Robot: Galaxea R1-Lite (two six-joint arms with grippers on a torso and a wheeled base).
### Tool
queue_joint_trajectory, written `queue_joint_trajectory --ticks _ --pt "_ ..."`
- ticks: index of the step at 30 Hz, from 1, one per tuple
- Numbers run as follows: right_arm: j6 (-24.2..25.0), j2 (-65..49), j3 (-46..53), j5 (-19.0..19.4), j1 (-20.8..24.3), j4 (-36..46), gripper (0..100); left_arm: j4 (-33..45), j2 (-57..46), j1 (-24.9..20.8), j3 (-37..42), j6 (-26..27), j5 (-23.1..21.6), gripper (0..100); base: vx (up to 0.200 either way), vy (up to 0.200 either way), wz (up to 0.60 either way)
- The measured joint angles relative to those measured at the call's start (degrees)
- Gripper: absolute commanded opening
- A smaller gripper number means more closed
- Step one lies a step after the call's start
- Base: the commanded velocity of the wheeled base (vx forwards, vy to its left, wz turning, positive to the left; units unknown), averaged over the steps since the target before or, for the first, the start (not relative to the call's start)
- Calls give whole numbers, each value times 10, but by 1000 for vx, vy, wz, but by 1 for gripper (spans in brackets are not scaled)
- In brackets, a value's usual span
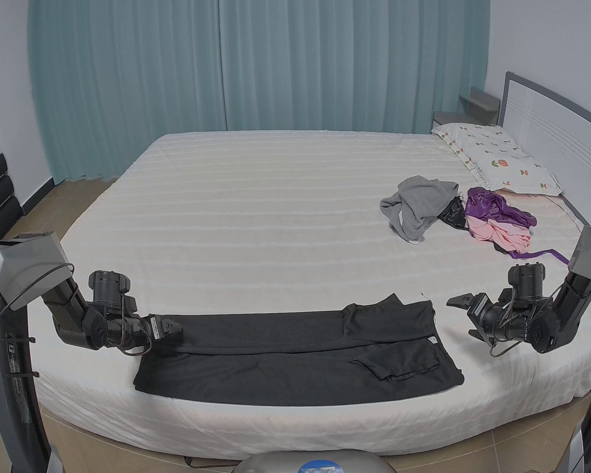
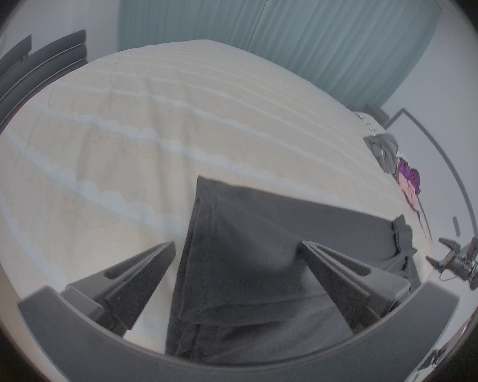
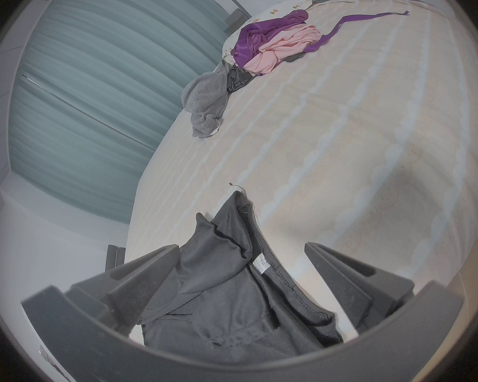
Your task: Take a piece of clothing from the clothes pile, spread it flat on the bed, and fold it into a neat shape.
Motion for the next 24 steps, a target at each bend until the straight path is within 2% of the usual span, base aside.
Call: queue_joint_trajectory --ticks 3,8,9,24 --pt "1 -1 5 1 -1 0 100 -1 3 -2 13 23 0 100 0 0 0" --pt "0 -2 10 2 -1 -1 100 -6 4 -5 29 25 0 100 0 0 0" --pt "0 -2 11 2 -1 -1 100 -10 4 -6 31 24 0 0 0 0 0" --pt "3 -5 18 16 -2 -1 100 -41 4 -8 46 -2 1 0 0 0 0"
